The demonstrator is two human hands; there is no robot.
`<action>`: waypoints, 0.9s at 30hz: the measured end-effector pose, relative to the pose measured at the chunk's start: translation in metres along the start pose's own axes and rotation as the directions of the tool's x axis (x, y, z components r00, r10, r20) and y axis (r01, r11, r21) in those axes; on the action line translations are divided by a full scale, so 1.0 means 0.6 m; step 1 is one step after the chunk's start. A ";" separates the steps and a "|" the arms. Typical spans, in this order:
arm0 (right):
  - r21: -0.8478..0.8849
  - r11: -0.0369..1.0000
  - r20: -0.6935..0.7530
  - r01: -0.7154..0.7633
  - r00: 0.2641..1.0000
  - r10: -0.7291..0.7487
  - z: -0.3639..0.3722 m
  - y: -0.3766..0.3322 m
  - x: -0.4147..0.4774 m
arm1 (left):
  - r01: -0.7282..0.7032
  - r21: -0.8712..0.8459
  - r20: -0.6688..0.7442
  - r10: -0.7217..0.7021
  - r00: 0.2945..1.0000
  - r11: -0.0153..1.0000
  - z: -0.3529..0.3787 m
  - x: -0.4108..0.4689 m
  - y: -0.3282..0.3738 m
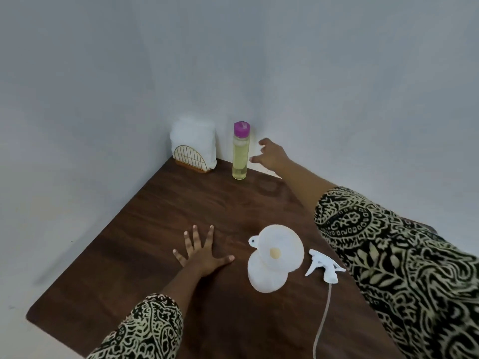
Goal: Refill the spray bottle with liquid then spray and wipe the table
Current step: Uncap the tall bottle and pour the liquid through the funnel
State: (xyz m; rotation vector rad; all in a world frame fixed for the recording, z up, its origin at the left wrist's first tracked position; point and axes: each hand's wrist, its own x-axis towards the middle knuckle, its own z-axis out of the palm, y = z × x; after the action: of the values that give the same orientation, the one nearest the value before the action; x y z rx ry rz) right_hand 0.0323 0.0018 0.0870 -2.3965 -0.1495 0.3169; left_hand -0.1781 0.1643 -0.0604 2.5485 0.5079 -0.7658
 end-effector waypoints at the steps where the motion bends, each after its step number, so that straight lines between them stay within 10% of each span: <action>1: 0.011 1.000 -0.007 0.008 1.000 -0.008 0.003 -0.009 0.021 | 0.002 0.011 0.007 -0.002 1.000 1.000 0.001 0.003 0.000; 14: 0.039 0.997 -0.213 0.069 0.975 -0.060 0.044 -0.050 0.099 | -0.017 0.036 0.029 0.016 0.999 0.999 0.002 0.006 0.001; 27: 0.044 0.913 -0.056 0.406 0.913 -0.404 -0.094 -0.180 -0.206 | -0.055 -0.174 0.042 0.063 0.997 0.983 -0.036 -0.025 -0.012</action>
State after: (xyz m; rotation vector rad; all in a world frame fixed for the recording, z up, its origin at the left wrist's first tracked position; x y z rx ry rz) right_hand -0.0737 0.0221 0.2226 -2.2471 -0.6007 0.0691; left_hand -0.1836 0.1778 -0.0374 2.3692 0.4601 -0.7268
